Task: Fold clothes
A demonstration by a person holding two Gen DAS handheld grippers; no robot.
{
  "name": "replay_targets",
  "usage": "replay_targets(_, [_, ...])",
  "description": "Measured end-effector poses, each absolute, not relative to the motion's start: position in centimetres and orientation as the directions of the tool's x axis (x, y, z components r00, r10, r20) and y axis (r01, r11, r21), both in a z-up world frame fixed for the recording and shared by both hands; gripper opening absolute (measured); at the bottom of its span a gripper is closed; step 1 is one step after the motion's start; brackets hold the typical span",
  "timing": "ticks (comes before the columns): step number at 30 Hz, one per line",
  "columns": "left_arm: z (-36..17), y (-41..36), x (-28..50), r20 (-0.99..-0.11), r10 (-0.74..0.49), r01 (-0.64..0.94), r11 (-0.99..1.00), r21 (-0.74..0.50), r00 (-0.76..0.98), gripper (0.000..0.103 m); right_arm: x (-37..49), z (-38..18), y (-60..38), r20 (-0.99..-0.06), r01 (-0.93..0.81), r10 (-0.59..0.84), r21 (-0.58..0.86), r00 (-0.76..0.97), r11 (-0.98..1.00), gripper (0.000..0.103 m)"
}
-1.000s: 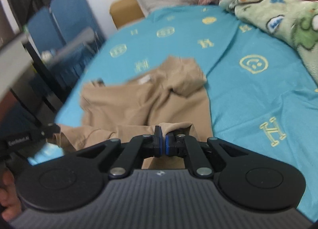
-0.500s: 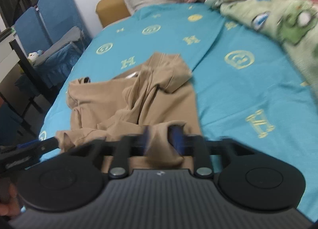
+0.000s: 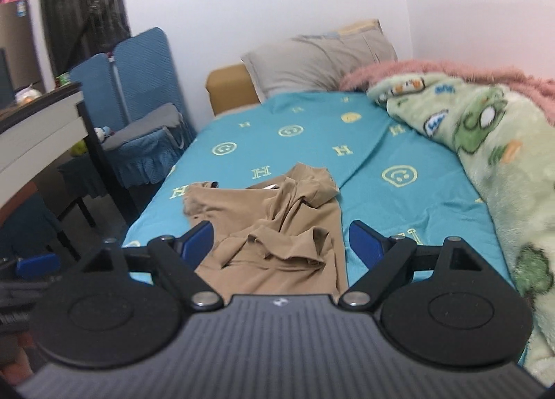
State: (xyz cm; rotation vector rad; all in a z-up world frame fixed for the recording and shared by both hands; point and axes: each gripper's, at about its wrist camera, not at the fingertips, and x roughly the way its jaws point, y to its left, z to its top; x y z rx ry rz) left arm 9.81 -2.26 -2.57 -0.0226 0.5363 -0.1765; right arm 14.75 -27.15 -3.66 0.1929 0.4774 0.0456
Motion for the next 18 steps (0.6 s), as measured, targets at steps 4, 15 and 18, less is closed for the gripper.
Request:
replay_targets(4, [-2.4,-2.0,8.2,-0.485,-0.167,0.157,0.986,-0.06,0.859,0.099,13.7,-3.9,-26.0,-0.427,-0.001,0.065,0.148,0.902,0.989,0.086])
replay_targets(15, [-2.5,-1.8,8.4,-0.475,-0.152,0.143,0.988,-0.055,0.867,0.099,14.0,-4.5,-24.8,-0.42,0.004,0.045,0.115,0.907,0.993,0.086])
replay_targets(18, [-2.6,-1.7,8.4,-0.482,-0.154,0.142,0.988,-0.06,0.862,0.099,13.8,-4.6,-24.5,-0.415,0.002,0.038,0.096,0.909,0.995,0.086])
